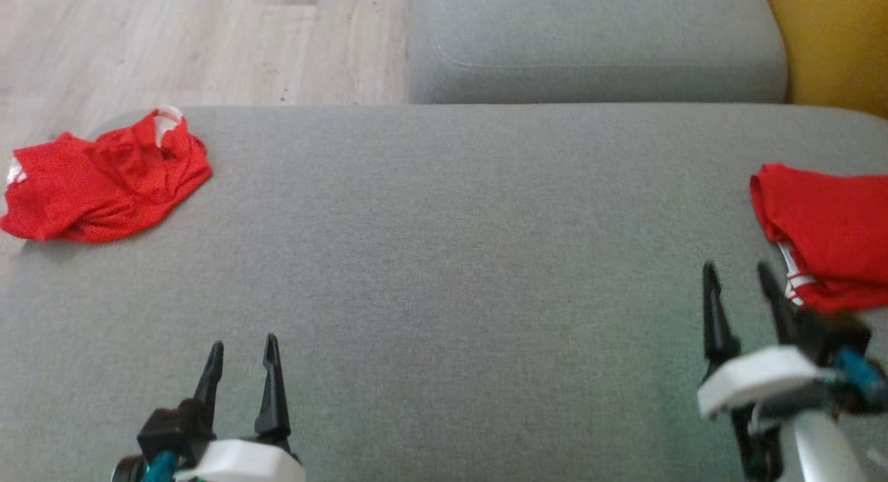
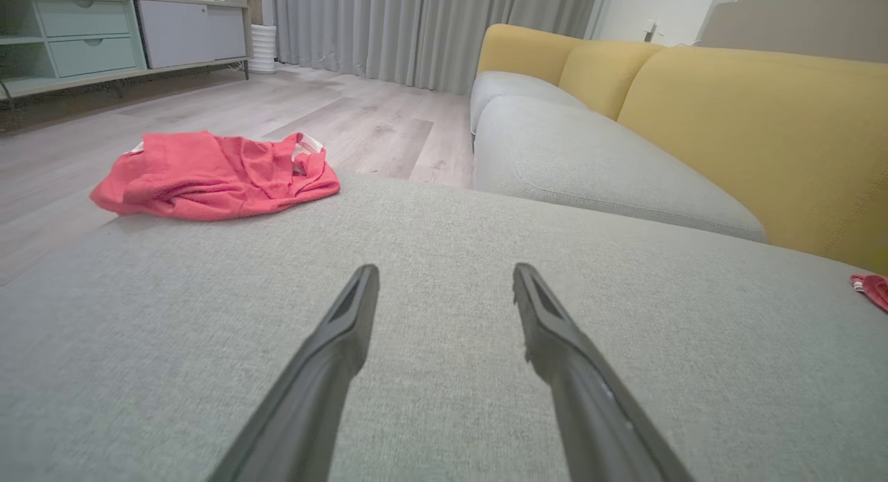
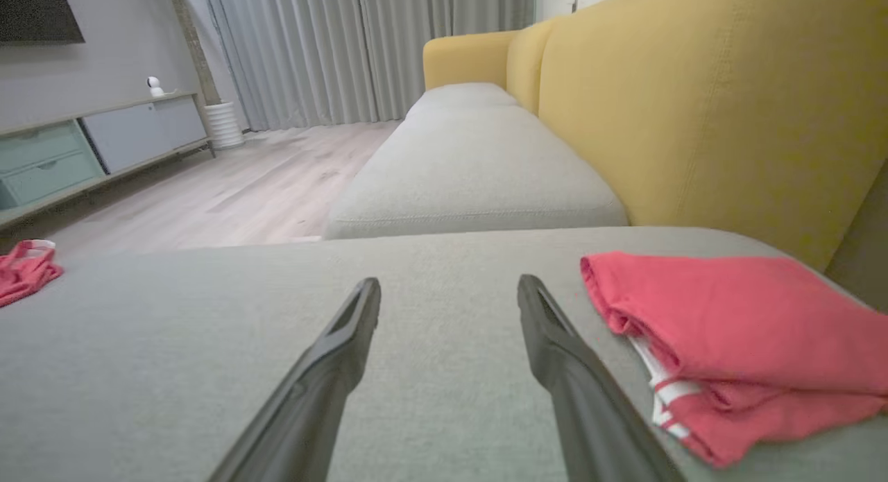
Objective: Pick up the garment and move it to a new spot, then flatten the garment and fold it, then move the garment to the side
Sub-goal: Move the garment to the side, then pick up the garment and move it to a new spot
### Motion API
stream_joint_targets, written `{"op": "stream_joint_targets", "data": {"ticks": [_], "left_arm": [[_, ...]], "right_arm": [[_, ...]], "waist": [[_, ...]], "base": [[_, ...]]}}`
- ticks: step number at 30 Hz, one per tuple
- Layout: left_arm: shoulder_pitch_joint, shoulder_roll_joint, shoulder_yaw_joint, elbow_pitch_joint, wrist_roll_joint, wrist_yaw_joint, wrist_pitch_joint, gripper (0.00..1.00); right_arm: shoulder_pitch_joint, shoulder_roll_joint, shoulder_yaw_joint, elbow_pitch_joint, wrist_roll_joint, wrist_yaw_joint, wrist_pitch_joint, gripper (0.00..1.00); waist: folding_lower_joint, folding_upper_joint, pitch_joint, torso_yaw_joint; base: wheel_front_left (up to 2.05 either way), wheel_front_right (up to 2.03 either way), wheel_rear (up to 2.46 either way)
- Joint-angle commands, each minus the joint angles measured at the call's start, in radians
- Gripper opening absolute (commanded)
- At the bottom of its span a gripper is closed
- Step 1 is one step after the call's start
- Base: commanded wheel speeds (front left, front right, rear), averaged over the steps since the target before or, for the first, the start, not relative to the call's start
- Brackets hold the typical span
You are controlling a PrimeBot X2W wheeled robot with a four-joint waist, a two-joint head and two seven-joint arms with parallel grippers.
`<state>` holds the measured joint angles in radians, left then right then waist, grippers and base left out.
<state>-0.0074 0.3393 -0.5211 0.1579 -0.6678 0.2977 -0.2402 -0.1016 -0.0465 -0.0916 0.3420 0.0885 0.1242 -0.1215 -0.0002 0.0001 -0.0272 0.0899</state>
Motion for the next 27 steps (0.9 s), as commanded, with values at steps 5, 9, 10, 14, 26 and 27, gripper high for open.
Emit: {"op": "stream_joint_targets", "data": {"ticks": [5,9,10,14,26,27], "left_arm": [[-0.010,0.007,0.037,-0.011,0.001,-0.004,-0.016,1.00],[-0.005,0.003,0.041,-0.003,-0.003,-0.007,-0.017,1.00],[-0.004,0.002,0.042,-0.002,-0.004,-0.007,-0.017,1.00],[-0.008,-0.004,0.039,0.004,-0.004,-0.011,-0.018,1.00],[-0.023,-0.005,0.030,0.013,-0.001,-0.016,-0.016,1.00],[-0.026,-0.005,0.030,0.014,0.000,-0.016,-0.015,1.00]], "right_arm": [[0.071,-0.004,0.059,-0.129,0.032,0.007,-0.006,1.00],[0.131,-0.004,0.061,-0.175,0.042,0.007,-0.008,1.00],[0.141,-0.004,0.065,-0.180,0.042,0.007,-0.009,1.00],[0.165,-0.004,0.082,-0.191,0.054,0.007,-0.009,1.00],[0.172,-0.004,0.091,-0.192,0.057,0.007,-0.009,1.00],[0.173,-0.004,0.091,-0.193,0.058,0.007,-0.009,1.00]], "waist": [[0.0002,-0.0001,-0.013,-0.001],[0.0002,-0.0001,-0.018,-0.006],[0.0002,-0.0001,-0.019,-0.008],[0.0002,-0.0001,-0.020,-0.017],[0.0002,-0.0001,-0.018,-0.005],[0.0002,-0.0001,-0.018,0.004]], "base": [[0.00,0.00,0.00],[0.00,0.00,0.00],[0.00,0.00,0.00],[0.00,0.00,0.00],[0.00,0.00,0.00],[0.00,0.00,0.00]]}}
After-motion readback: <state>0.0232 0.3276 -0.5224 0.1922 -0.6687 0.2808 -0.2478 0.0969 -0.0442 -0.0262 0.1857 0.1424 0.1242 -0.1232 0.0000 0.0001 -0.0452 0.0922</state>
